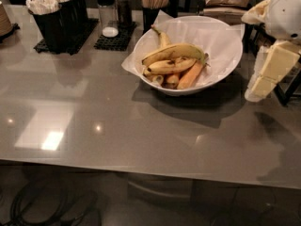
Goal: Pick banana from white bowl
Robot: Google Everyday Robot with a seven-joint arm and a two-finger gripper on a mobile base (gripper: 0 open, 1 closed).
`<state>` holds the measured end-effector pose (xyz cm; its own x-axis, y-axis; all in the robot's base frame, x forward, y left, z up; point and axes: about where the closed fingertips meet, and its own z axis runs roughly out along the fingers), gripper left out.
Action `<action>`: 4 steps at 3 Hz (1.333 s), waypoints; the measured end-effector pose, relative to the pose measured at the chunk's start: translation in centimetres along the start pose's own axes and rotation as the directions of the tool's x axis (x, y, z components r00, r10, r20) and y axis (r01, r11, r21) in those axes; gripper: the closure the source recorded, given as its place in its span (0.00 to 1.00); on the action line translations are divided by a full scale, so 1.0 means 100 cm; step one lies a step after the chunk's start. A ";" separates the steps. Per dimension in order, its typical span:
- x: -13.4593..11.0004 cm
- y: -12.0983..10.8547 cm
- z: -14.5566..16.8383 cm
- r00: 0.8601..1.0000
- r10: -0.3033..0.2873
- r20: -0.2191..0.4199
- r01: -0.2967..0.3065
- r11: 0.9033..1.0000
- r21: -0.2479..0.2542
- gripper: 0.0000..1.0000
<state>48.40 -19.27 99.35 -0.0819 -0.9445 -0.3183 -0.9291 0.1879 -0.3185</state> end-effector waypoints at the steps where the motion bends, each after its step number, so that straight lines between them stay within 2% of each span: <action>1: -0.049 -0.041 0.023 0.980 -0.075 0.183 0.081 0.996 -0.024 0.00; 2: -0.054 -0.054 0.019 0.975 -0.074 0.212 0.077 0.997 -0.004 0.00; 3: -0.061 -0.059 0.034 0.965 -0.083 0.250 0.089 0.996 -0.012 0.00; 4: -0.086 -0.080 0.071 0.934 -0.150 0.323 0.179 0.982 -0.061 0.00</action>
Offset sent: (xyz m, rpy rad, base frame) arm 0.0416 0.0368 0.0074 0.1188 -0.0225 0.1154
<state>59.11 -10.70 98.28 0.1797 -0.8234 -0.5382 -0.9491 -0.0012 -0.3151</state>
